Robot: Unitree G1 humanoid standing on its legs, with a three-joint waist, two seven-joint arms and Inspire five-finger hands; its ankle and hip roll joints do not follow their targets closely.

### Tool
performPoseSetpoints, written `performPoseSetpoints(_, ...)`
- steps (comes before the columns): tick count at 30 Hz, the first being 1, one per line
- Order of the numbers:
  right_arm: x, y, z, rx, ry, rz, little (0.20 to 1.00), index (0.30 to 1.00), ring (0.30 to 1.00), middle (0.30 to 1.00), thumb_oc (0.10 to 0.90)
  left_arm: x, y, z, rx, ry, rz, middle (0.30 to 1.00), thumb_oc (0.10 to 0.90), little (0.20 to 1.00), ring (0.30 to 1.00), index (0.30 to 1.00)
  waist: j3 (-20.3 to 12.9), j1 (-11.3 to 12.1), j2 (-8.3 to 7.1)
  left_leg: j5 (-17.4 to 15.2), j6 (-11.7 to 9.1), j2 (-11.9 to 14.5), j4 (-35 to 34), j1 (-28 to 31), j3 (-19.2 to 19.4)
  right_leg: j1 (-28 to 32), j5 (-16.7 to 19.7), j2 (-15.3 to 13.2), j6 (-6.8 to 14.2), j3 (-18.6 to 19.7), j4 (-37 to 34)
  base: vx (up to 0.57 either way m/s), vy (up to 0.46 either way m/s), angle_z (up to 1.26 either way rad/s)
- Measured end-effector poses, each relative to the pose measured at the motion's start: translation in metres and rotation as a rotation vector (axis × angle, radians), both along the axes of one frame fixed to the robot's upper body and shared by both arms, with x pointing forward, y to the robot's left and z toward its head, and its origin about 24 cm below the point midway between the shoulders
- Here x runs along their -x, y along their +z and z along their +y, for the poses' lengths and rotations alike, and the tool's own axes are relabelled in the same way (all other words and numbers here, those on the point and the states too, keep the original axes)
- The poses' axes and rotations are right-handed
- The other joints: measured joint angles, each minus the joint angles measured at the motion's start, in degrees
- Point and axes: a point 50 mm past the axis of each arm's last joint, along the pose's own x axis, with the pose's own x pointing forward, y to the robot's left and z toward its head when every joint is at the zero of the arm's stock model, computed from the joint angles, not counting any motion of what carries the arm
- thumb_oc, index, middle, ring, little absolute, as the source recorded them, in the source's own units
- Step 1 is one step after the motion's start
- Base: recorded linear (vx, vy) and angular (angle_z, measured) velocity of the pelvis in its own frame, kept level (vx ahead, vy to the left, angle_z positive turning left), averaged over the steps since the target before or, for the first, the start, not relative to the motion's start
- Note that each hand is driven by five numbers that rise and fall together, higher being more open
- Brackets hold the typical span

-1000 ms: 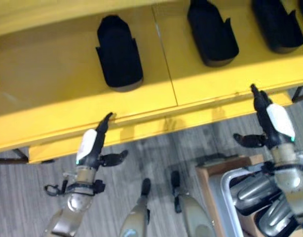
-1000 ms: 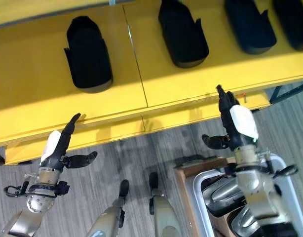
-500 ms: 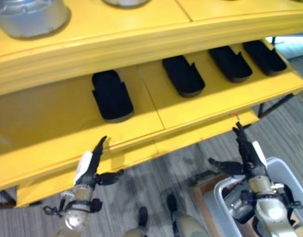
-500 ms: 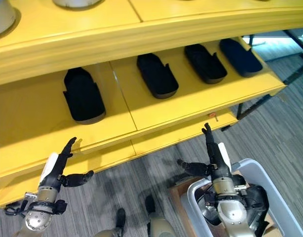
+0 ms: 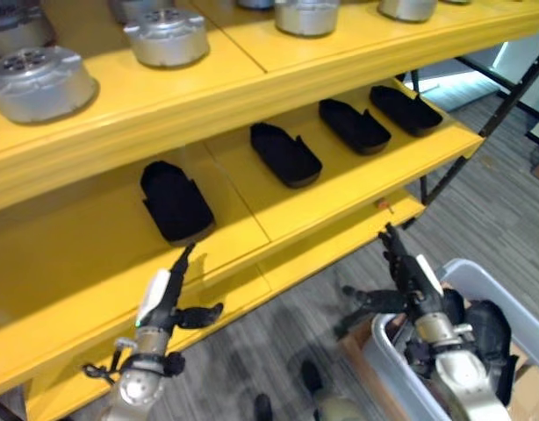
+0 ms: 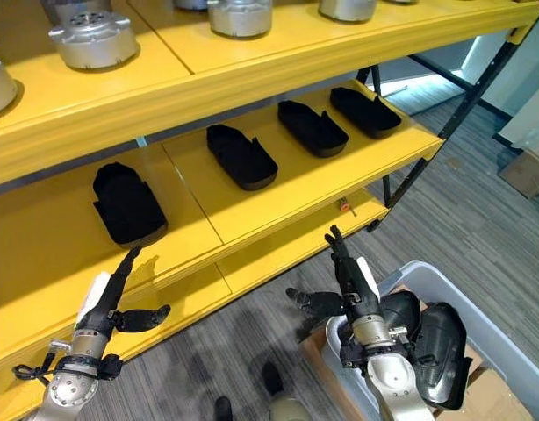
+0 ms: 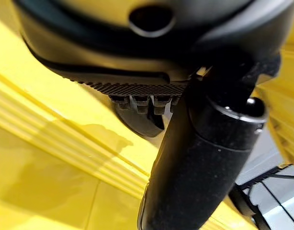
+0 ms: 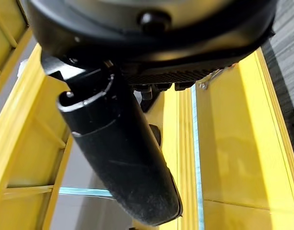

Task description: Move parts from the plastic box to the shelf.

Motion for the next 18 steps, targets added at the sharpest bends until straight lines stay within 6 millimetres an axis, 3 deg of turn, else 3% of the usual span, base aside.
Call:
performPoseSetpoints(7,0.005,-0.004,-0.001,-0.02,-0.002,0.023,1.0,1.0,1.0,1.0,0.9,-0.005,0.001,-0.007,-0.015,-0.04,-0.004,1.0,0.9,1.0,1.0,1.0,-1.46,-1.12,-1.83,-0.16,0.89,-0.55,0.29,-0.19,2.66,-0.67,1.43,-0.08,0.61,2.34,-0.41,-0.06,0.036,-0.22)
performPoseSetpoints(9,-0.001,-0.001,0.007,-0.042,0.033,0.007,1.0,1.0,1.0,1.0,0.9,-0.015,0.008,-0.005,-0.087,-0.076,-0.033,1.0,0.9,1.0,1.0,1.0,-1.06,-0.38,-3.44,-0.35,1.22,0.02,2.26,-3.66,6.16,-3.98,6.09,0.43,5.36,4.44,-1.81,-0.12,-0.036,-0.64)
performPoseSetpoints(10,-0.002,0.0,0.009,-0.045,0.042,0.002,1.0,1.0,1.0,1.0,0.9,-0.019,0.009,-0.004,-0.105,-0.081,-0.039,1.0,0.9,1.0,1.0,1.0,-1.04,-0.68,-4.13,-0.37,1.31,0.24,2.71,-4.56,7.15,-4.9,7.54,0.57,6.48,4.45,-2.35,-0.1,-0.037,-0.55)
performPoseSetpoints(11,-0.005,0.001,0.013,-0.048,0.053,-0.005,1.0,1.0,1.0,1.0,0.9,-0.022,0.011,-0.002,-0.118,-0.074,-0.049,1.0,0.9,1.0,1.0,1.0,-0.47,-0.54,-5.02,-0.41,1.53,0.75,3.58,-5.26,8.87,-5.43,8.77,0.64,7.23,1.63,-3.18,-0.12,-0.038,-0.7)
performPoseSetpoints(12,-0.009,0.001,0.019,-0.054,0.069,-0.008,1.0,1.0,1.0,1.0,0.9,-0.023,0.011,0.001,-0.129,-0.062,-0.052,1.0,0.9,1.0,1.0,1.0,0.01,0.23,-5.27,-0.64,1.92,1.77,4.02,-5.87,10.89,-6.72,6.62,0.47,6.46,-5.1,-2.73,-0.15,-0.046,-0.98)
performPoseSetpoints(13,-0.014,0.003,0.023,-0.055,0.081,-0.018,1.0,1.0,1.0,1.0,0.9,-0.023,0.01,0.003,-0.126,-0.045,-0.053,1.0,0.9,1.0,1.0,1.0,0.37,1.35,-5.05,-0.65,1.95,3.23,4.23,-6.2,13.04,-7.6,3.23,0.05,2.42,-13.39,-0.67,-0.11,-0.048,-1.17)
performPoseSetpoints(14,-0.019,0.006,0.025,-0.053,0.085,-0.035,1.0,1.0,1.0,1.0,0.9,-0.023,0.007,0.002,-0.119,-0.038,-0.051,1.0,0.9,1.0,1.0,1.0,1.21,2.07,-3.81,-0.64,1.93,5.09,4.61,-6.63,14.29,-7.71,1.1,-1.02,1.19,-20.46,1.22,-0.11,-0.048,-0.94)
performPoseSetpoints(15,-0.023,0.011,0.024,-0.049,0.084,-0.057,1.0,1.0,1.0,1.0,0.9,-0.023,0.006,0.001,-0.114,-0.042,-0.05,1.0,0.9,1.0,1.0,1.0,2.4,1.96,-2.4,-0.6,1.86,6.3,4.92,-6.83,14.13,-6.7,0.44,-2.06,1.34,-22.1,2.3,-0.16,-0.114,-0.56)
performPoseSetpoints(16,-0.023,0.013,0.023,-0.048,0.068,-0.075,1.0,1.0,1.0,1.0,0.9,-0.021,0.004,-0.002,-0.109,-0.048,-0.04,1.0,0.9,1.0,1.0,1.0,3.34,2.1,-1.38,-0.34,1.52,7.36,5.08,-6.69,14.18,-2.33,0.57,-5.91,1.82,-20.18,2.34,-0.17,-0.155,-0.21)
performPoseSetpoints(18,-0.024,0.013,0.023,-0.049,0.063,-0.08,1.0,1.0,1.0,1.0,0.9,-0.022,0.005,-0.002,-0.106,-0.048,-0.047,1.0,0.9,1.0,1.0,1.0,3.84,3.56,-0.7,-0.01,1.04,8.41,5.65,-7.27,14.65,-0.56,-1.34,-8.14,2.99,-16.84,6.5,-0.09,-0.167,-0.18)
